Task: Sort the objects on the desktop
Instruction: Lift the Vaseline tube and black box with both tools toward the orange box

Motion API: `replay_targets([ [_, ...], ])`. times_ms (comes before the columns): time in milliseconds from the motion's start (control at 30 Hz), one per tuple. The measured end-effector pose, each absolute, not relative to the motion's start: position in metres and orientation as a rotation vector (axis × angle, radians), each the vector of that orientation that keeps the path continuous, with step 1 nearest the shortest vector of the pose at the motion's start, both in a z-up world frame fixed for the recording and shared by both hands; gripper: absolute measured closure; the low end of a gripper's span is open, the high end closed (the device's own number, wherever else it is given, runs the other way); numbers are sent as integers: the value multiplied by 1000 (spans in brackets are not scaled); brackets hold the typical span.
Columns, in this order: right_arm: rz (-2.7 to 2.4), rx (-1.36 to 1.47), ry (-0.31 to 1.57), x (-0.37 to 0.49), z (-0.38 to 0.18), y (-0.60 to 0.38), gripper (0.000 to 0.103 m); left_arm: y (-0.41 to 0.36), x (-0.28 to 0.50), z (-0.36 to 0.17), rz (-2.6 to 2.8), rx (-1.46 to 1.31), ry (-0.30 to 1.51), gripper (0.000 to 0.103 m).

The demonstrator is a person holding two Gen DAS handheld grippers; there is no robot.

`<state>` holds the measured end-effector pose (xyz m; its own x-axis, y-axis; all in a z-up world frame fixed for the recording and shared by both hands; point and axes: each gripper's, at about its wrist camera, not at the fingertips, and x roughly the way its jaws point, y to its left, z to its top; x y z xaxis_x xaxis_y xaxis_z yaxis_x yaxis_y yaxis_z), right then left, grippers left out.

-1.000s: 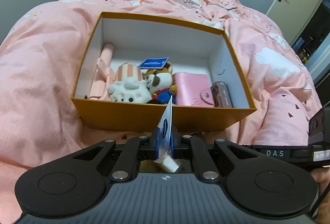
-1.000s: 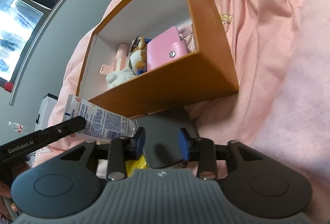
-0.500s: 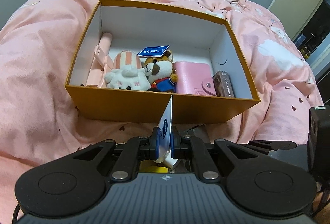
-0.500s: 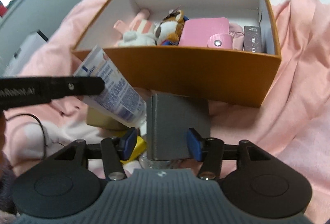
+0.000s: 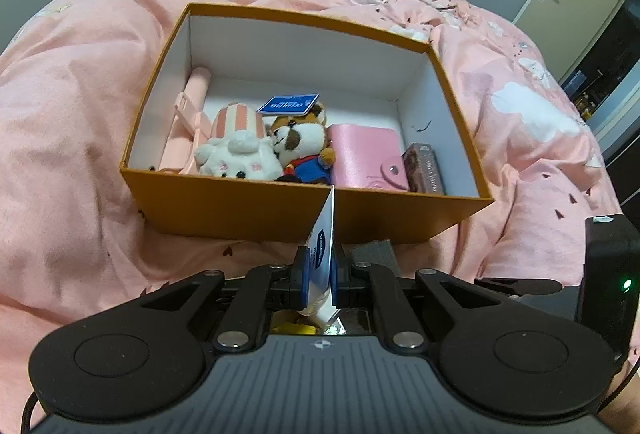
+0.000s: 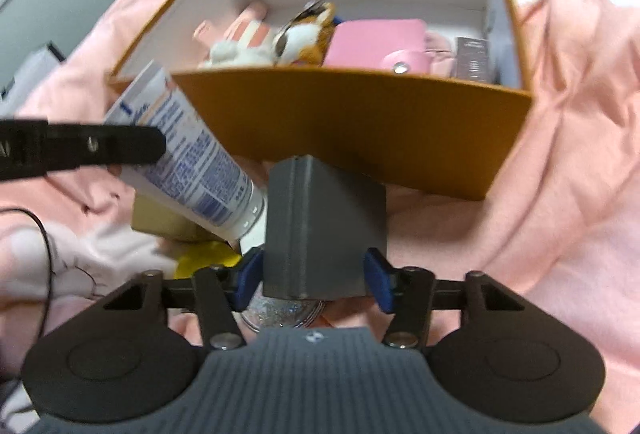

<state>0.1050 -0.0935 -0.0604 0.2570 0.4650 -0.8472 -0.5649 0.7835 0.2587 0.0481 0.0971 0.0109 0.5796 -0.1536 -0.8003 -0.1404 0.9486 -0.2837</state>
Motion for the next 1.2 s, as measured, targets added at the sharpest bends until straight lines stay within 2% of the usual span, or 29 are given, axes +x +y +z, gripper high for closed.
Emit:
replay_targets([
  [67, 696, -67, 1108, 106, -55, -102, 57, 94, 49, 14, -19, -330, 949, 92],
  [233, 687, 45, 1121, 114, -43, -126, 64, 83, 52, 18, -65, -306, 951, 92],
  [533, 673, 153, 1177, 132, -47, -149, 65, 58, 67, 9, -165, -239, 999, 92],
  [900, 658, 131, 1194, 138, -57, -146, 65, 29, 85, -19, -213, -120, 1030, 92],
  [1200, 673, 104, 1200, 143, -58, -141, 65, 23, 83, -19, -230, -59, 1021, 91],
])
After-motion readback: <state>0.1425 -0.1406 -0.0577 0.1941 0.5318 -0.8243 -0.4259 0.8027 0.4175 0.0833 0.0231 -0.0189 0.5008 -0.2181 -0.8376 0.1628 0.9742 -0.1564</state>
